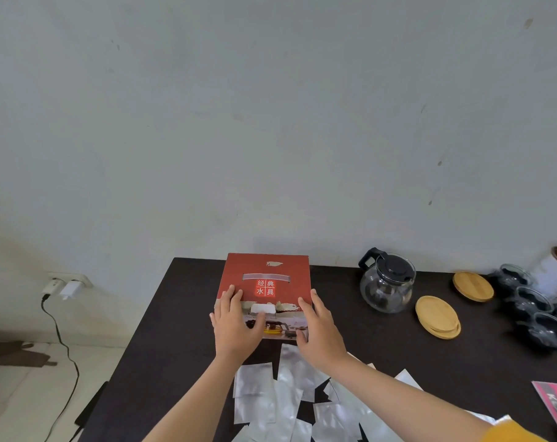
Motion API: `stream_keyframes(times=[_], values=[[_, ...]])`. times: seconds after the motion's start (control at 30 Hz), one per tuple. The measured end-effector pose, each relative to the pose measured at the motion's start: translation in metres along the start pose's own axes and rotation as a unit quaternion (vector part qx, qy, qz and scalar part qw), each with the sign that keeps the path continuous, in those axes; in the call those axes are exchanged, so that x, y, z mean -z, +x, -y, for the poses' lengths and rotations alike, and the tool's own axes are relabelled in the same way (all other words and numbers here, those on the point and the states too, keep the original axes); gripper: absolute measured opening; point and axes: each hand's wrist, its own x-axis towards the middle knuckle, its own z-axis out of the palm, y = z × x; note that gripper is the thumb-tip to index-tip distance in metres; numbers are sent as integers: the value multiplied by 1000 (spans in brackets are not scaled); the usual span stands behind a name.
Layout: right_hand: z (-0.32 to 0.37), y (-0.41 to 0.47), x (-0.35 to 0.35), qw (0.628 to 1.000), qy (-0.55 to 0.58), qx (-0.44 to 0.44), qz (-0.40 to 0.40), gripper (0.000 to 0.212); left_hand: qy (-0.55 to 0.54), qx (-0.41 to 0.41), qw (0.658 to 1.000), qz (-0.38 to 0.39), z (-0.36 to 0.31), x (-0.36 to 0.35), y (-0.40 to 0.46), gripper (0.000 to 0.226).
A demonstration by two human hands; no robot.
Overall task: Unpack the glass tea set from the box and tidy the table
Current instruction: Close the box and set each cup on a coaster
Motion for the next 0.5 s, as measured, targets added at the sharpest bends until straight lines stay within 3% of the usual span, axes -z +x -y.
stream_keyframes(times=[0.5], values=[[-1, -2, -2, 1000, 2, 6, 1, 67, -3, 16, 1000, 3, -2, -5, 0, 78]])
